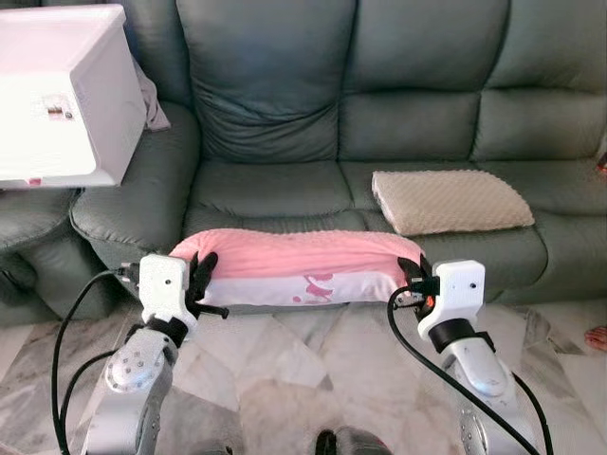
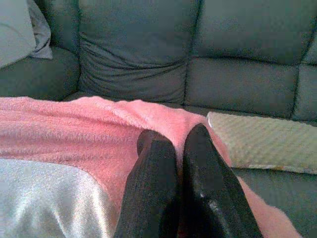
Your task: Move the pillow to the sofa
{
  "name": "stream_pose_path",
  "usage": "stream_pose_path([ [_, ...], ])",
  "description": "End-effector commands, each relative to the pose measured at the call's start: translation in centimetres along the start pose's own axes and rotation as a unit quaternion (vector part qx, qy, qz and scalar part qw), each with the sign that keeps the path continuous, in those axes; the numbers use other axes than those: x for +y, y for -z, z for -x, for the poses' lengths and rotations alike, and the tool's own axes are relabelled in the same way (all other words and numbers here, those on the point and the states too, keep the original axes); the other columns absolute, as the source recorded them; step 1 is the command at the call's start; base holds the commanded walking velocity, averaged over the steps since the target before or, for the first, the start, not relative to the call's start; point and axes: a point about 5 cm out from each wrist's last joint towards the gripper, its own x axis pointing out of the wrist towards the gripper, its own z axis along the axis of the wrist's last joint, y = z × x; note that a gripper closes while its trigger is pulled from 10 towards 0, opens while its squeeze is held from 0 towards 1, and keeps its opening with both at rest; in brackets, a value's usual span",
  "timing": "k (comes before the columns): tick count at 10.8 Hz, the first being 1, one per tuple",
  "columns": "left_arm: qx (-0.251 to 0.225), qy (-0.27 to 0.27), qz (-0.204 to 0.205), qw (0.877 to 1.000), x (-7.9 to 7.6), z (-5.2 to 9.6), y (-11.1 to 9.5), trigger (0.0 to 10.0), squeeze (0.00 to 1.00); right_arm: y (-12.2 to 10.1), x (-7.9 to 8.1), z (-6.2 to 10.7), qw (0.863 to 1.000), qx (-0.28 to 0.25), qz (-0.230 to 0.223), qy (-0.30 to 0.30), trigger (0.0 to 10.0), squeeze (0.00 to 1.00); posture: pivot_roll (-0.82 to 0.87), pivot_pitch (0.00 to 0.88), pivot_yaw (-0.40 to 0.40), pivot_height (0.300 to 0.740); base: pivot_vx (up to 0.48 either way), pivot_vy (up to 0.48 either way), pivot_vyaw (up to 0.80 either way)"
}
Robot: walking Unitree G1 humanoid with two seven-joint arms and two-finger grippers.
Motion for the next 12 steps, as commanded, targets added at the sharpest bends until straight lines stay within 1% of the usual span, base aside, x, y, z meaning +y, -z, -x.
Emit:
stream_pose_path([
  [1, -0.007, -0.015, -0.005, 1.000, 0.6, 0.2, -0.6, 10.0, 0.00, -0.8, -1.4, 0.2, 0.999, -0.011, 0.012, 0.036, 10.0, 0.00, 0.02, 0.000, -0.046, 0.740, 0.334, 0.000, 0.00],
  [7, -0.008, -0.013, -0.004, 1.000, 0.6, -0.4, -0.9, 10.0, 0.00, -0.9, -1.1, -0.3, 0.999, -0.012, 0.005, 0.034, 10.0, 0.00, 0.02, 0.000, -0.041, 0.740, 0.346, 0.000, 0.00],
  [10, -0.009, -0.012, -0.003, 1.000, 0.5, -0.7, -0.9, 10.0, 0.00, -1.0, -0.9, -0.5, 1.000, -0.015, 0.009, 0.026, 10.0, 0.00, 0.02, 0.000, -0.043, 0.740, 0.360, 0.000, 0.00],
  [12, -0.011, -0.012, -0.004, 1.000, 0.4, -1.1, -1.0, 10.0, 0.00, -1.0, -0.9, -0.7, 1.000, -0.015, 0.005, 0.024, 10.0, 0.00, 0.02, 0.000, -0.044, 0.740, 0.480, 0.000, 0.00],
])
